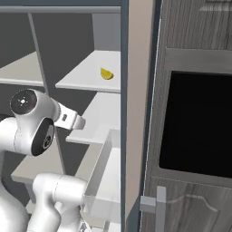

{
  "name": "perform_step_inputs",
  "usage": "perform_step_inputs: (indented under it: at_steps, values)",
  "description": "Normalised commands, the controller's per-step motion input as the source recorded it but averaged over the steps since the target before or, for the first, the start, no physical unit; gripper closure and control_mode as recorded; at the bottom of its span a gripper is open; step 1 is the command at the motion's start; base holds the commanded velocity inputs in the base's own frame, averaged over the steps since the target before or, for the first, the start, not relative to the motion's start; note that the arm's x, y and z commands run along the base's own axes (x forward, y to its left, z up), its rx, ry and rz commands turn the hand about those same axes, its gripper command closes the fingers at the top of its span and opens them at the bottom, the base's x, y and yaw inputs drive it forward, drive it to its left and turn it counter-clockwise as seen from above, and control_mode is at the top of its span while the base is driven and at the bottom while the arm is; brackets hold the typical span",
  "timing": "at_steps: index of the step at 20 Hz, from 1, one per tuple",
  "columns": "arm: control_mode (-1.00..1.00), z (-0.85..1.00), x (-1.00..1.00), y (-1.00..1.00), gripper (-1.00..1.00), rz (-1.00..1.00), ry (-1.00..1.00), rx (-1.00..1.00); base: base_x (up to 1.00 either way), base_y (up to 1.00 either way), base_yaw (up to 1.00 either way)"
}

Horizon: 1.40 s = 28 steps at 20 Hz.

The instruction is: There is a bowl on the dining counter. Grab a lemon wedge from the fridge and place it in the bowl. Then get the liquor bottle and glass cup from the cabinet and place them next to the bowl.

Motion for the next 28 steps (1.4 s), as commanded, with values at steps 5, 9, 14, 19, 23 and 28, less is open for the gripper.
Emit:
perform_step_inputs:
  at_steps: [5,9,14,19,23,28]
  values:
    - [-1.00,0.38,0.10,-0.33,-1.00,0.25,-0.09,-0.06,0.00,0.00,0.00]
    - [-1.00,0.54,0.08,-0.20,-1.00,0.20,-0.09,-0.10,0.00,0.00,0.00]
    - [-1.00,0.57,0.22,-0.22,-1.00,0.02,-0.01,-0.09,0.00,0.00,0.00]
    - [-1.00,0.45,0.41,-0.21,-1.00,0.00,0.00,-0.08,0.00,0.00,0.00]
    - [-1.00,0.28,0.43,-0.18,-1.00,0.02,0.00,-0.08,0.00,0.00,0.00]
    - [-1.00,0.14,0.35,-0.20,-1.00,0.06,0.00,-0.09,0.00,0.00,0.00]
